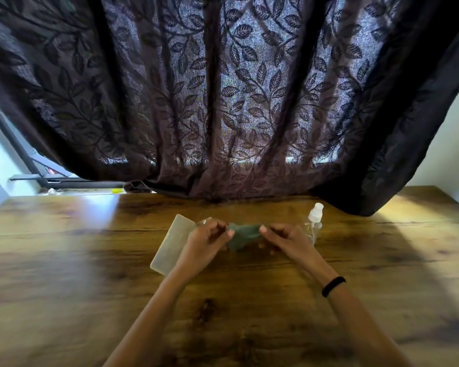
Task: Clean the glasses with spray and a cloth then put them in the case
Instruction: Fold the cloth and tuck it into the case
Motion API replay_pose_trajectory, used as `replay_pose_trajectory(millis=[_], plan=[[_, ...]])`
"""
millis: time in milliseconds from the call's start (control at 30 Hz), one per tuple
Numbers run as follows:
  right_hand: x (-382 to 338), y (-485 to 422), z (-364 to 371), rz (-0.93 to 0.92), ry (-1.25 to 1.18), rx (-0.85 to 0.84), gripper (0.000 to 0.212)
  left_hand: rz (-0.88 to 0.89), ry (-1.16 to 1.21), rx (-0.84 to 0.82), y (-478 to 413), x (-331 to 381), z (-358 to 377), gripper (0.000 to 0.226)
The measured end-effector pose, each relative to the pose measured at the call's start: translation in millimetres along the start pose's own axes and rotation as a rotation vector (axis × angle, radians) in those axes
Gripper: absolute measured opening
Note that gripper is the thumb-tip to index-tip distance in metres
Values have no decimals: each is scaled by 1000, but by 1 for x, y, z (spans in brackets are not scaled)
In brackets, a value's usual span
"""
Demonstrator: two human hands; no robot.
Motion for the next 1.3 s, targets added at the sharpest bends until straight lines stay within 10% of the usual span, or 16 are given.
replay_pose_trajectory(millis=[367,1300], plan=[[40,32,10,179,362,-335,9,-11,-545,-447,40,-10,35,18],[51,-17,3,93,623,133,29,-92,-886,-2,5,-5,32,19]])
Point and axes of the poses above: each hand's wrist, its own y-axis away from the middle knuckle, its own z-axis out of the palm, x = y × z, the point moved 6 cm from there along -y, towards the middle knuckle, and after that the axes turned 4 degrees about -y, right-handed, at the moved point
